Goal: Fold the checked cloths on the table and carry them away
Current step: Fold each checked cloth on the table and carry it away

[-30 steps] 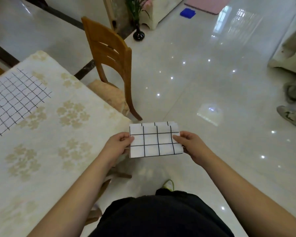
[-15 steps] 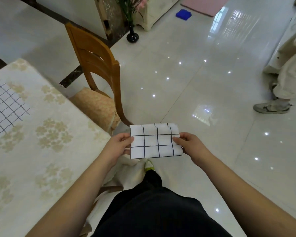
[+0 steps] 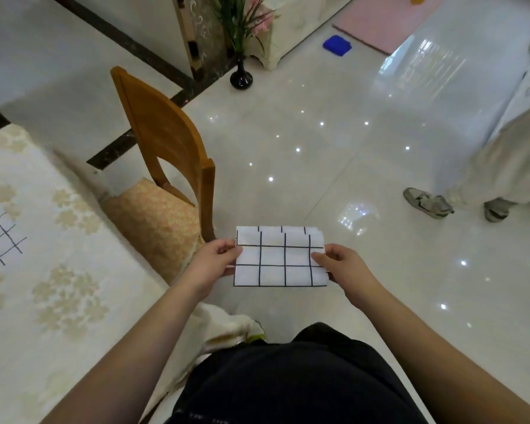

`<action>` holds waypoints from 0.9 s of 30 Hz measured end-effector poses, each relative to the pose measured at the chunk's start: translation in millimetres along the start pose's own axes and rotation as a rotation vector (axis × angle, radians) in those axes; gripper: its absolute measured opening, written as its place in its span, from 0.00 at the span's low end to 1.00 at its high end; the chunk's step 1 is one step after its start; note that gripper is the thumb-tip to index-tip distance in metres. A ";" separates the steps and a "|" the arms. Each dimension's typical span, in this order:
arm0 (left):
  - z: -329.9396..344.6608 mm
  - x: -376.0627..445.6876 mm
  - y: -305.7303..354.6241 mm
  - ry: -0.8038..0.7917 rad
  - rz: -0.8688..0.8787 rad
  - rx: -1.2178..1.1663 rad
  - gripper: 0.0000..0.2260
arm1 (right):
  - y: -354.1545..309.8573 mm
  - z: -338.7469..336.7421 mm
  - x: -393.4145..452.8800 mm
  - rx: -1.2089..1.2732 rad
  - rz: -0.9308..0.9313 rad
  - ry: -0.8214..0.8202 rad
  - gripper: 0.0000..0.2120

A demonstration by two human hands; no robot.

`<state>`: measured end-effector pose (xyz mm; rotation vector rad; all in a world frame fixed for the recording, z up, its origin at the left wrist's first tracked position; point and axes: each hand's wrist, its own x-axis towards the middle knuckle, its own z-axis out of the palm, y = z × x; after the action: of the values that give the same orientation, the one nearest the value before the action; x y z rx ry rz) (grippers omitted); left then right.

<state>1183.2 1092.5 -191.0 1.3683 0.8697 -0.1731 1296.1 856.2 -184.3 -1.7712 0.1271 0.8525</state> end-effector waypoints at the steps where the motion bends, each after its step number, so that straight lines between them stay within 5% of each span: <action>1: 1.8 8.0 6.9 0.003 -0.001 -0.004 0.05 | -5.9 -2.8 8.1 -0.003 -0.003 -0.007 0.06; 18: 68.5 138.2 133.4 0.242 -0.071 0.001 0.06 | -143.6 -76.1 210.3 -0.062 -0.046 -0.236 0.03; 27: 56.2 198.1 170.6 0.362 -0.066 -0.087 0.06 | -204.8 -54.7 298.0 -0.136 -0.055 -0.312 0.03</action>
<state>1442.8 1156.3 -185.1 1.3105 1.2109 0.0649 1639.3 982.0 -194.2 -1.7345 -0.1870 1.1070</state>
